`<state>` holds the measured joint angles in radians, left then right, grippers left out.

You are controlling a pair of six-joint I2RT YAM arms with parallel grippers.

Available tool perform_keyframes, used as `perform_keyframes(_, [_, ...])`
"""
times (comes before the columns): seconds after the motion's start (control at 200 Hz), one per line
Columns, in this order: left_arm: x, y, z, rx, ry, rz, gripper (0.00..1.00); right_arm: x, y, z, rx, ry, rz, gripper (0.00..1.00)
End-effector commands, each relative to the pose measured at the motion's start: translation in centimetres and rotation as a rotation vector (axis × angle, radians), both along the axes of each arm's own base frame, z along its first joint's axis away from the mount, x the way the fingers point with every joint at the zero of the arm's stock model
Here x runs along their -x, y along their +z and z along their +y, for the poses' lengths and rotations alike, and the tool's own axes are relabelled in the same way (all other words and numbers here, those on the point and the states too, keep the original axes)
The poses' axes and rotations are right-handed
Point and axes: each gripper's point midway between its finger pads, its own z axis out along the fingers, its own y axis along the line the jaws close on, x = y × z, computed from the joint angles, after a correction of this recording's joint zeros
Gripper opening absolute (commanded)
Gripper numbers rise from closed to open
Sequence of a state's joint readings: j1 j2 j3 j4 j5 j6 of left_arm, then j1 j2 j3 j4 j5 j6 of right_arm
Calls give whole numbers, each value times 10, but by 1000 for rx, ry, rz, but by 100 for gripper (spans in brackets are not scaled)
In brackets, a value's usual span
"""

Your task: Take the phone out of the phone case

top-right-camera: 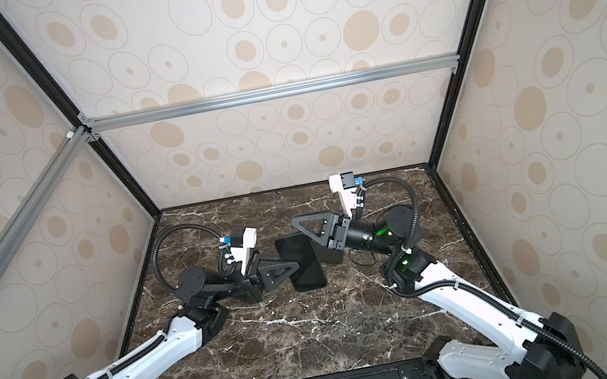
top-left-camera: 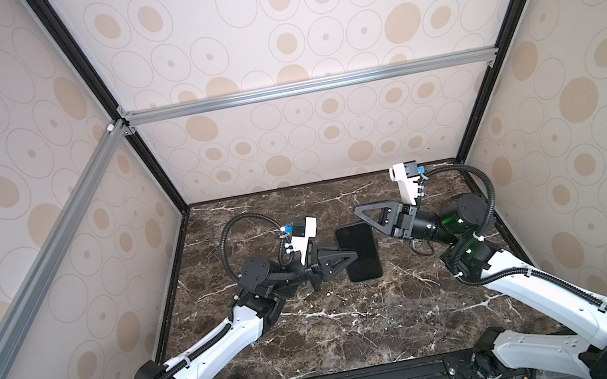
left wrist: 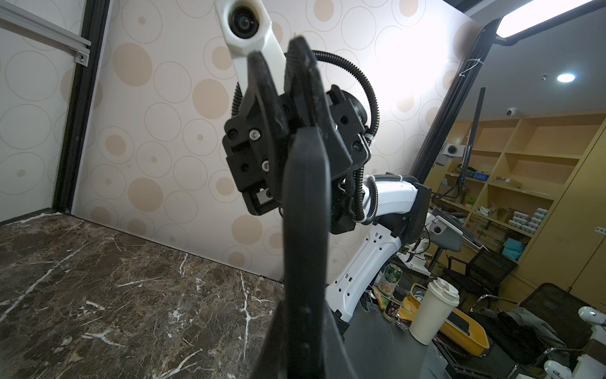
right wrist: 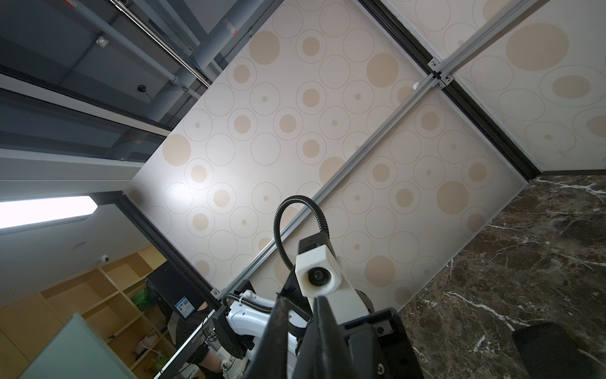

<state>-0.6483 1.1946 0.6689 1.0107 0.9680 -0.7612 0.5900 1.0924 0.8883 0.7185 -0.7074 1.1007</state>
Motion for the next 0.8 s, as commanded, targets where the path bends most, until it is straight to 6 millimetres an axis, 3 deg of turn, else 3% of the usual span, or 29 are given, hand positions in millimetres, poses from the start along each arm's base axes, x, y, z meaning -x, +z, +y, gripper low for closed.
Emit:
perform_keyframes(0.0, [13, 61, 12, 134, 41, -218, 0, 6, -23, 15, 64, 95, 129, 0])
perform_keyframes(0.525, [22, 74, 17, 155, 44, -273, 0, -3, -42, 21, 77, 115, 227, 0])
perform_keyframes(0.76, [17, 68, 18, 138, 81, -249, 0, -5, -28, 13, 74, 34, 148, 0])
perform_keyframes(0.795, [16, 66, 18, 136, 87, -244, 0, -4, -23, 10, 73, 12, 115, 7])
